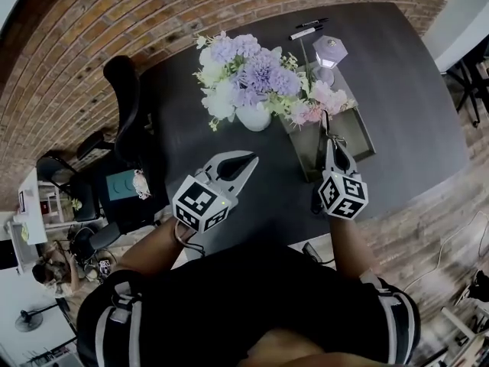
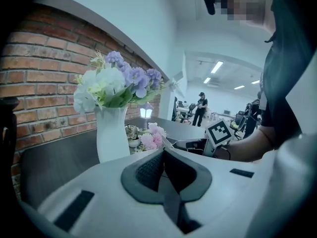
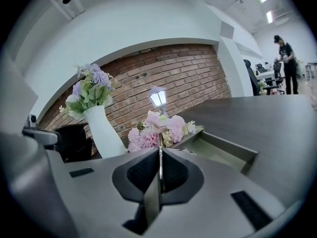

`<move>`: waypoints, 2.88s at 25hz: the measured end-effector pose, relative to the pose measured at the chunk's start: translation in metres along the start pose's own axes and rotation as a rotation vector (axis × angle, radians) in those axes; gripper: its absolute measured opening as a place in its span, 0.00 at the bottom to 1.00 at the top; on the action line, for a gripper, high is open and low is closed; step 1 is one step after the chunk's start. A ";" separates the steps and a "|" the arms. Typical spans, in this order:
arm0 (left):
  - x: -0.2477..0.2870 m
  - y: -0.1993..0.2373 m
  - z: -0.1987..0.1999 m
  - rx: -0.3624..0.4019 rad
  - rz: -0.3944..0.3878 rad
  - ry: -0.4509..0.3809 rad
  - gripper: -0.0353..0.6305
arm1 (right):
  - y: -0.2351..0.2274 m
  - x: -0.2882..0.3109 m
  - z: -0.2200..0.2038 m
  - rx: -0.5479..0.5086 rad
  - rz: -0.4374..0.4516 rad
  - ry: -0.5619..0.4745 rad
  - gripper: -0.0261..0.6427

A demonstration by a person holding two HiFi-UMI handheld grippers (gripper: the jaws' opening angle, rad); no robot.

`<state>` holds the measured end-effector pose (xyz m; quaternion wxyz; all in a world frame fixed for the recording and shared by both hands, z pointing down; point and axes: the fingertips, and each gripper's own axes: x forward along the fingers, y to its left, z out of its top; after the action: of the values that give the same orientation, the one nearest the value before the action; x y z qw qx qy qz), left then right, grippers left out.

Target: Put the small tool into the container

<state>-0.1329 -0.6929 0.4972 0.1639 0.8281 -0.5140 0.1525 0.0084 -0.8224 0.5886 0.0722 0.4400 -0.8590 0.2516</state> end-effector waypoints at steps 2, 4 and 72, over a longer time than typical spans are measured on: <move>0.001 -0.002 0.001 0.006 -0.004 -0.001 0.07 | -0.004 -0.001 0.000 0.005 -0.019 0.001 0.05; 0.002 -0.004 0.001 0.013 -0.010 -0.001 0.07 | -0.011 -0.003 0.000 0.018 -0.042 0.001 0.05; -0.220 -0.119 0.073 0.188 -0.130 -0.453 0.07 | 0.194 -0.304 0.091 -0.348 0.089 -0.430 0.03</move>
<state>-0.1134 -0.4980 0.3251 -0.0236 0.8840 -0.4669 -0.0005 0.0463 -0.5546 0.3333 -0.0484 0.4263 -0.9033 0.0040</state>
